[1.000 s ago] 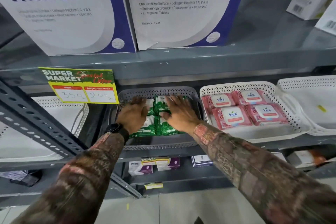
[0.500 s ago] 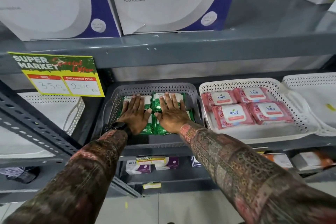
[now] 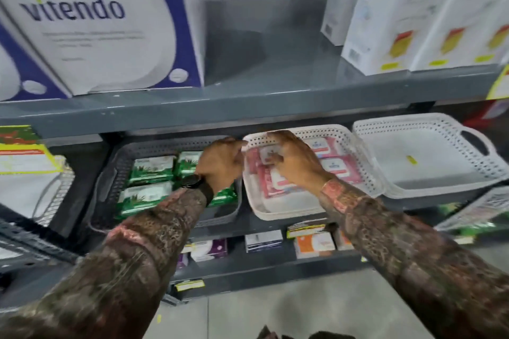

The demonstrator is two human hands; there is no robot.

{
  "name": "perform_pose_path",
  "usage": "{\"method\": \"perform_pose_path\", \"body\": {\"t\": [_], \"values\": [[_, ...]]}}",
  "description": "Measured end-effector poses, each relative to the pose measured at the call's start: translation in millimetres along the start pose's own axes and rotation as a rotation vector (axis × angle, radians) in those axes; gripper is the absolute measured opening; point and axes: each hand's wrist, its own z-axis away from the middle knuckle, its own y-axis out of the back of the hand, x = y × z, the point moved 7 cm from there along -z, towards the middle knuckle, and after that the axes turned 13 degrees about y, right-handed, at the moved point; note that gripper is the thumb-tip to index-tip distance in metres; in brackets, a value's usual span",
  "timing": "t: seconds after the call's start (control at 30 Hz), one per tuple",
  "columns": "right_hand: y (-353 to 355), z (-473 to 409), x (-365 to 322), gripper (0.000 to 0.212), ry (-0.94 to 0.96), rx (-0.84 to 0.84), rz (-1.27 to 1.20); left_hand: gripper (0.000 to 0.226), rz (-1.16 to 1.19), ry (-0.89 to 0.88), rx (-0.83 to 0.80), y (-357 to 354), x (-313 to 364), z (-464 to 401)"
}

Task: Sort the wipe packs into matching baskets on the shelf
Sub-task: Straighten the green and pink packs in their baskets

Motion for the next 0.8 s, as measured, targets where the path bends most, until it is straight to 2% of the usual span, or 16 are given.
{"method": "perform_pose_path", "body": {"t": [0.1,0.2,0.27,0.37,0.57,0.8], "values": [[27.7,38.9,59.3,0.061,-0.077,-0.109,0.063,0.047,-0.077,-0.047,-0.149,-46.6,62.3,4.9],[37.5,70.0,104.6,0.082,-0.107,-0.318,0.139,0.083,-0.27,-0.049,-0.345,-96.8,87.1,9.7],[38.7,80.6,122.1,0.093,-0.116,-0.408,0.172,0.099,-0.314,-0.026,-0.384,-109.4,86.6,8.9],[37.9,83.9,134.0,0.094,-0.098,-0.415,0.174,0.096,-0.321,0.01,-0.38,-116.4,84.9,6.1],[42.1,81.9,133.2,0.066,0.026,-0.291,0.266,0.089,-0.341,0.056,-0.43,-113.9,85.9,11.1],[32.6,90.2,126.1,0.057,0.147,-0.267,0.233,0.089,-0.271,0.133,-0.456,-119.8,73.0,20.7]]}}
